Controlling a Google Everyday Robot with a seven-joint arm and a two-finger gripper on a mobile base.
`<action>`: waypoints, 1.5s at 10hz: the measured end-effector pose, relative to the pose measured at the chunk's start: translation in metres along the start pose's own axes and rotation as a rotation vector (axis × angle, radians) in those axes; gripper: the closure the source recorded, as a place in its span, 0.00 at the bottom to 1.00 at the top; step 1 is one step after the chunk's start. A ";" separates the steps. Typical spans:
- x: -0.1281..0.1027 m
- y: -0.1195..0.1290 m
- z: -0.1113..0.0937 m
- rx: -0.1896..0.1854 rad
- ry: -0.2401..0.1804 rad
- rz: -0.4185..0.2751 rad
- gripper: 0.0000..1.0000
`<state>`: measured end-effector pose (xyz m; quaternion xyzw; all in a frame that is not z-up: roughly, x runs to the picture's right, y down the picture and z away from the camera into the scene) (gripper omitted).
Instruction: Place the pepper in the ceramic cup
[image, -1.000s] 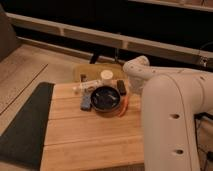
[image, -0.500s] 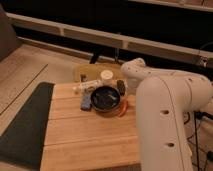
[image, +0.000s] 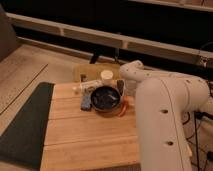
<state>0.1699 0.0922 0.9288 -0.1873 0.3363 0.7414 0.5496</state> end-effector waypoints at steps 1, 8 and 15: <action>0.001 -0.001 0.004 -0.001 0.007 0.000 0.35; -0.009 -0.015 0.003 0.043 -0.076 0.007 0.95; -0.063 -0.084 -0.095 0.263 -0.257 0.164 1.00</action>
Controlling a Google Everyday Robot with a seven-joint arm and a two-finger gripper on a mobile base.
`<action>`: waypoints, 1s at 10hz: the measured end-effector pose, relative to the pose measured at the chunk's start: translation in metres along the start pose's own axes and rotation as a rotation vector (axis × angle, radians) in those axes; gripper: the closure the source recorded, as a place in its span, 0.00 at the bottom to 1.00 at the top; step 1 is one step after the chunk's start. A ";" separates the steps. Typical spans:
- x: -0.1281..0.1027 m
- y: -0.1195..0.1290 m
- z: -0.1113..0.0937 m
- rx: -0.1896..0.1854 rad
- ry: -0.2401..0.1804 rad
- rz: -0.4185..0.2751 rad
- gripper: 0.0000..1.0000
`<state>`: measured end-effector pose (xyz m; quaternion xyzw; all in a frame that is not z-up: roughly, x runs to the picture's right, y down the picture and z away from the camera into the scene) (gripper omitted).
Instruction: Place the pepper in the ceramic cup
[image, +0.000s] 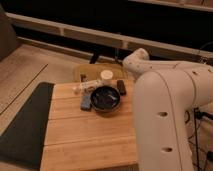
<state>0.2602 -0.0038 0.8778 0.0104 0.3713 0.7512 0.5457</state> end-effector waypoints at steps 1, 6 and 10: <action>-0.019 0.003 -0.003 0.039 -0.020 -0.012 1.00; -0.066 0.124 -0.025 0.038 -0.078 -0.185 1.00; -0.069 0.162 -0.039 0.011 -0.098 -0.241 1.00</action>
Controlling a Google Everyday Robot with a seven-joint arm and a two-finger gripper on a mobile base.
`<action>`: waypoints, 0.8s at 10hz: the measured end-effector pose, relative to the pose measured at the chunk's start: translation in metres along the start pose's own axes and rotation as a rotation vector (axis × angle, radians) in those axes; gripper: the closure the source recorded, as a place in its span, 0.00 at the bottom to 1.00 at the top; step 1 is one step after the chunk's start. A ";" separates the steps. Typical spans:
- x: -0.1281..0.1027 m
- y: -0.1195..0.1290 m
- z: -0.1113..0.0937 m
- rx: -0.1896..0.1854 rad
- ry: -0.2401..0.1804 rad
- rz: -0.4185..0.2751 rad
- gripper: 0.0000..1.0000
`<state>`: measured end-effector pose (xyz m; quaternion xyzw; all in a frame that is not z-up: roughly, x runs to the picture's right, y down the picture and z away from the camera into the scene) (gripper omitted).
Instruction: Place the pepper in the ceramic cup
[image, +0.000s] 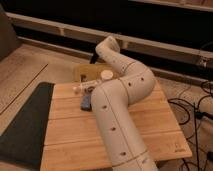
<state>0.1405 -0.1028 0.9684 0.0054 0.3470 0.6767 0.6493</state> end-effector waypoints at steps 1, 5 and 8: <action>0.001 -0.001 0.001 0.002 0.004 0.000 1.00; -0.011 -0.045 -0.016 0.083 -0.047 0.148 1.00; -0.040 -0.076 -0.058 0.139 -0.182 0.242 1.00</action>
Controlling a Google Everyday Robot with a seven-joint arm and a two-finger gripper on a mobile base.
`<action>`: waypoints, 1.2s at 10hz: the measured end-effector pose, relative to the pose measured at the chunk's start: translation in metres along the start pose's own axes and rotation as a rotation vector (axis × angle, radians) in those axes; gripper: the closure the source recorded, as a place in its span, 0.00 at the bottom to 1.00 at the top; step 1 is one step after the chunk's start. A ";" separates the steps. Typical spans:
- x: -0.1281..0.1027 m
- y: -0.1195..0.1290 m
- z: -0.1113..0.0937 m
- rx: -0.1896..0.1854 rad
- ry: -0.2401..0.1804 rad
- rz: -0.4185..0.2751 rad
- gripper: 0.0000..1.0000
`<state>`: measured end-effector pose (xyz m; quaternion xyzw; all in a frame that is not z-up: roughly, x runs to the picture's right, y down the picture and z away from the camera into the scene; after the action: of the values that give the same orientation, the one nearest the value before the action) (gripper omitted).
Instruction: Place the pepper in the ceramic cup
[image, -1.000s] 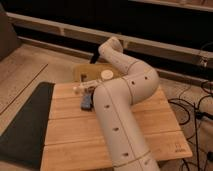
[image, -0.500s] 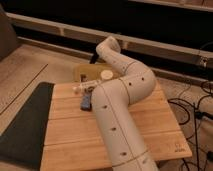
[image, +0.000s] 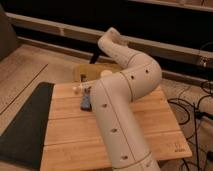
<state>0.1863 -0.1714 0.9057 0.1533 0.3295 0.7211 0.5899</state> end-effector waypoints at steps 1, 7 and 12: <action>-0.008 -0.001 -0.004 0.004 -0.029 0.003 1.00; -0.022 0.106 -0.029 -0.042 -0.185 -0.247 1.00; -0.030 0.165 -0.081 -0.111 -0.321 -0.373 1.00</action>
<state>0.0213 -0.2378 0.9595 0.1700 0.2141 0.5832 0.7650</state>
